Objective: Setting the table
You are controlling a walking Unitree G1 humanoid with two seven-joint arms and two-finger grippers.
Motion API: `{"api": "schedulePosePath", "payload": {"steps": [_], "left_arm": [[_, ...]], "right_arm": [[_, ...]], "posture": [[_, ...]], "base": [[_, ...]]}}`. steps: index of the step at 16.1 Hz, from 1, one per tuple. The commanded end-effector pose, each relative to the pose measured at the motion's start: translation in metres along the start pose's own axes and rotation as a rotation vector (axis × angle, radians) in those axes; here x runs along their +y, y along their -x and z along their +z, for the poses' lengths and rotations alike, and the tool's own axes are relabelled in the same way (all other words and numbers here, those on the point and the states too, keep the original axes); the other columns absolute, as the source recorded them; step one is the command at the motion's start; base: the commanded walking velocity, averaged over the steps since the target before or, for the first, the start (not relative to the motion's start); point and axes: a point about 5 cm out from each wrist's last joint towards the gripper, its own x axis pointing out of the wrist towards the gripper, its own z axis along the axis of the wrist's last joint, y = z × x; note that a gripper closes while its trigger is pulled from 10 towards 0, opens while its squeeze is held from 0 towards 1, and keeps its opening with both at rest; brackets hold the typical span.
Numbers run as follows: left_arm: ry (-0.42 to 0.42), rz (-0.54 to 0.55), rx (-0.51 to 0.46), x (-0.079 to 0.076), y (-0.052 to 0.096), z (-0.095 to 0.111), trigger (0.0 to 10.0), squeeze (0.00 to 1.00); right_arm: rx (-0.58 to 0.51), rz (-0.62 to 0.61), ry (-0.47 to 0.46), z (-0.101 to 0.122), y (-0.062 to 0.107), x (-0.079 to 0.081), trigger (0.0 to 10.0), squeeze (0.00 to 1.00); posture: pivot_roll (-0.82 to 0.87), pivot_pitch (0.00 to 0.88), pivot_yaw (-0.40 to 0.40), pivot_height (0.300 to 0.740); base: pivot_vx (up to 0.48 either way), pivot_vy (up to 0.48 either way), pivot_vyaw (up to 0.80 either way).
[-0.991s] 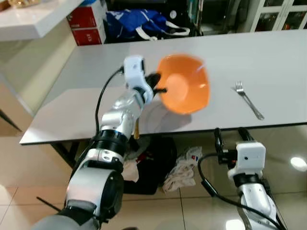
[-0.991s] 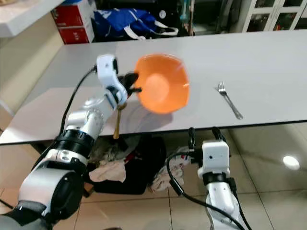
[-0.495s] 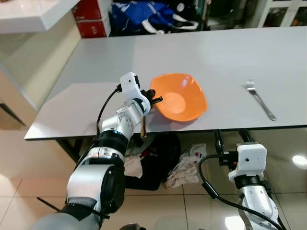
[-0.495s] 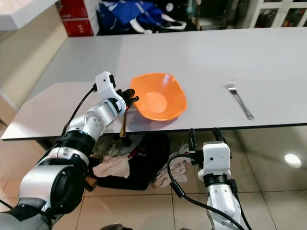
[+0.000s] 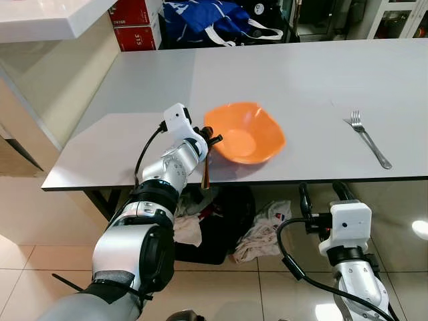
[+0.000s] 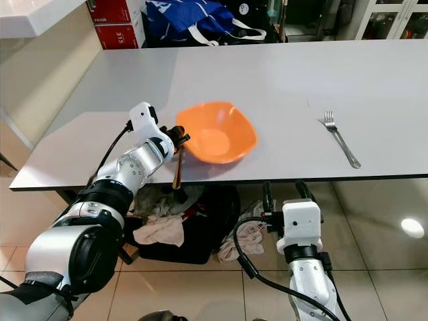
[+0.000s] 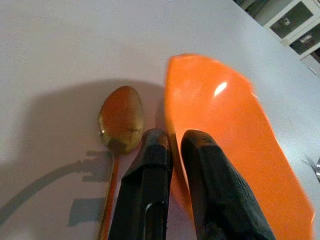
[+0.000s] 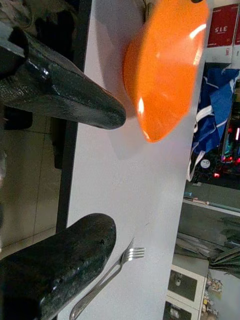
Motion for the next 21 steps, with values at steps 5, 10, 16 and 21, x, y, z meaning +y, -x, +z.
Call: {"api": "schedulePosePath", "payload": {"steps": [5, 10, 16, 21], "left_arm": [[0.018, 0.010, -0.069, -0.005, -0.001, 0.016, 10.0, 1.00], [-0.046, 0.088, -0.101, 0.004, 0.000, 0.018, 10.0, 1.00], [-0.070, 0.136, -0.074, 0.012, 0.000, 0.010, 10.0, 1.00], [-0.110, 0.105, -0.111, 0.006, 0.000, 0.016, 10.0, 1.00]], "right_arm": [[-0.002, 0.009, -0.008, 0.003, 0.001, 0.002, 10.0, 0.00], [0.001, 0.009, -0.009, 0.002, 0.000, 0.003, 10.0, 0.00], [0.004, 0.011, -0.012, 0.001, 0.000, 0.005, 10.0, 0.00], [0.004, 0.011, -0.013, 0.001, 0.001, 0.006, 10.0, 0.00]], "posture": [[-0.03, 0.000, 0.095, 0.740], [-0.03, 0.000, 0.096, 0.740], [-0.03, 0.000, 0.099, 0.740], [-0.03, 0.000, 0.099, 0.740]], "base": [[0.000, 0.000, 0.00], [0.000, 0.000, 0.00], [0.000, 0.000, 0.00], [0.000, 0.000, 0.00]]}}
